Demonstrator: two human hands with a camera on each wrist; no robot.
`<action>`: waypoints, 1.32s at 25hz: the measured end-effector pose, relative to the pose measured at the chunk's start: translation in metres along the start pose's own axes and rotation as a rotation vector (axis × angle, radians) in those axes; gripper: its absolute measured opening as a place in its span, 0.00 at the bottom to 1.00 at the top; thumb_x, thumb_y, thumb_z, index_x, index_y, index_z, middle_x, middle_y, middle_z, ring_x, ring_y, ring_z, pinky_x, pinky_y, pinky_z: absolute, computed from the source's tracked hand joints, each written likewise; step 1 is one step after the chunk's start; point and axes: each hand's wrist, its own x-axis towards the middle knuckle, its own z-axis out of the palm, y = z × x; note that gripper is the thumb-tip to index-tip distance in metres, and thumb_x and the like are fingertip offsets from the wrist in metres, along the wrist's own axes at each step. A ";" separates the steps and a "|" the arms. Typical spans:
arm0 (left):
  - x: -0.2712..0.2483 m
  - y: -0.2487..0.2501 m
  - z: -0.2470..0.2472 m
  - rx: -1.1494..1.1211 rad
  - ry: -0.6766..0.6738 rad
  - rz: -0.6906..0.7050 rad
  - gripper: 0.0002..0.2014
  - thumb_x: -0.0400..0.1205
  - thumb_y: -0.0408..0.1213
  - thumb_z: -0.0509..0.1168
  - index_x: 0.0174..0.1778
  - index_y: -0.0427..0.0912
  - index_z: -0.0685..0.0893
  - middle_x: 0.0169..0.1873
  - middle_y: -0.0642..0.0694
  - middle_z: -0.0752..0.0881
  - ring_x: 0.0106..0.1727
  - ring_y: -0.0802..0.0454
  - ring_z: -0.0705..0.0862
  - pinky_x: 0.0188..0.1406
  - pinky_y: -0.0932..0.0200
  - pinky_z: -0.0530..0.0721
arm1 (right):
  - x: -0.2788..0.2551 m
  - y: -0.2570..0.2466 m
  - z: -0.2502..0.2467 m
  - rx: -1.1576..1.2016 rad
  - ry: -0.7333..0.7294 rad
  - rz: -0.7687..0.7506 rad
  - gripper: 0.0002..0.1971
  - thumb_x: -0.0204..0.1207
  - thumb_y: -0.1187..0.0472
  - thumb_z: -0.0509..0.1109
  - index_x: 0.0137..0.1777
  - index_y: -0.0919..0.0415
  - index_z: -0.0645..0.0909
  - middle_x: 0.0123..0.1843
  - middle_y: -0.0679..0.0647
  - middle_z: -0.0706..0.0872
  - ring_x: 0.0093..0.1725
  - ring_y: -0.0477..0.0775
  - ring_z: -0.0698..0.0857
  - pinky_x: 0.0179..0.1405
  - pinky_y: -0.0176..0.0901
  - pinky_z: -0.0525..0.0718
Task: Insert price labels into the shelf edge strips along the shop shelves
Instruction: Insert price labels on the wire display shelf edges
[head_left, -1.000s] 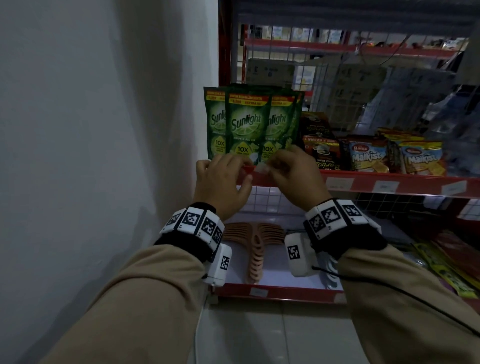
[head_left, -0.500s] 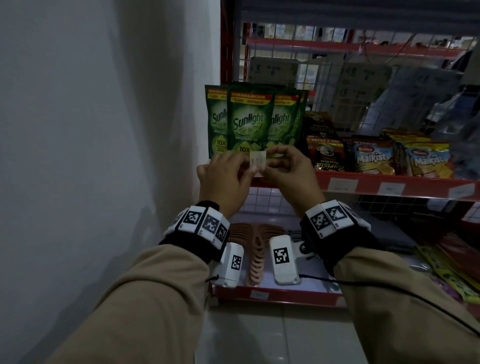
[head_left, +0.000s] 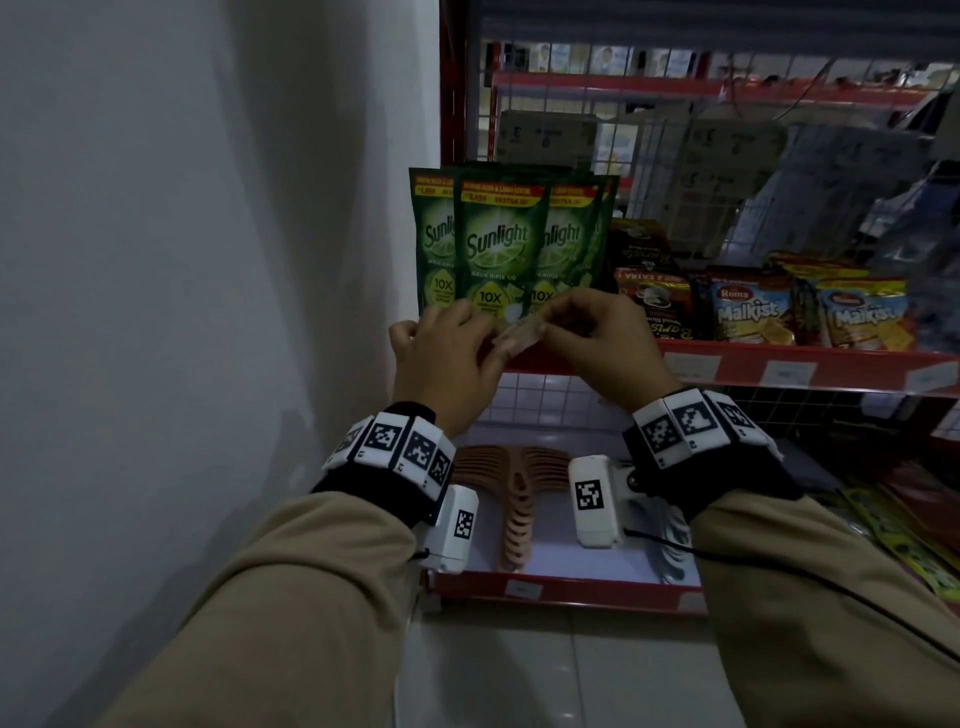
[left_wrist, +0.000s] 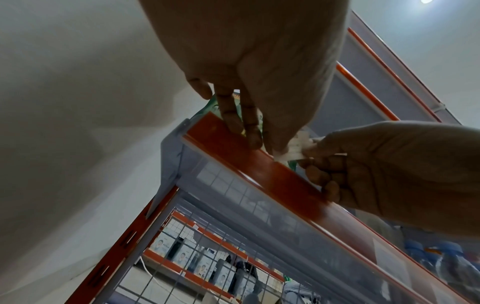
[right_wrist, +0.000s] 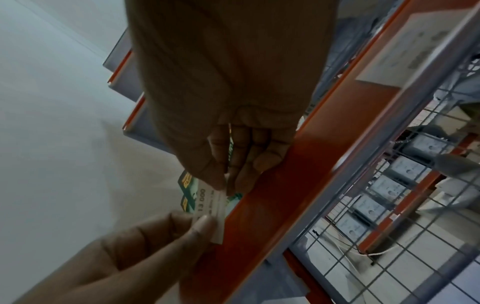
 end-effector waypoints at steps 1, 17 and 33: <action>0.001 -0.001 -0.001 0.001 -0.001 0.004 0.07 0.79 0.50 0.65 0.48 0.53 0.83 0.45 0.55 0.80 0.52 0.49 0.77 0.46 0.56 0.53 | 0.000 -0.001 -0.001 -0.023 0.003 -0.012 0.03 0.74 0.64 0.73 0.44 0.56 0.84 0.36 0.46 0.86 0.34 0.37 0.84 0.36 0.32 0.80; 0.011 -0.012 -0.022 -0.250 -0.109 -0.006 0.10 0.78 0.38 0.64 0.55 0.50 0.82 0.38 0.54 0.85 0.44 0.51 0.83 0.58 0.42 0.77 | 0.000 -0.004 0.004 -0.159 0.027 -0.062 0.04 0.76 0.63 0.72 0.46 0.55 0.87 0.39 0.44 0.84 0.38 0.39 0.81 0.41 0.32 0.78; 0.004 -0.010 -0.015 0.142 -0.035 0.108 0.08 0.79 0.43 0.65 0.45 0.44 0.86 0.43 0.45 0.80 0.49 0.44 0.78 0.47 0.55 0.54 | -0.004 -0.008 0.013 -0.620 -0.164 -0.123 0.11 0.77 0.58 0.69 0.58 0.52 0.84 0.55 0.57 0.80 0.61 0.65 0.73 0.55 0.58 0.75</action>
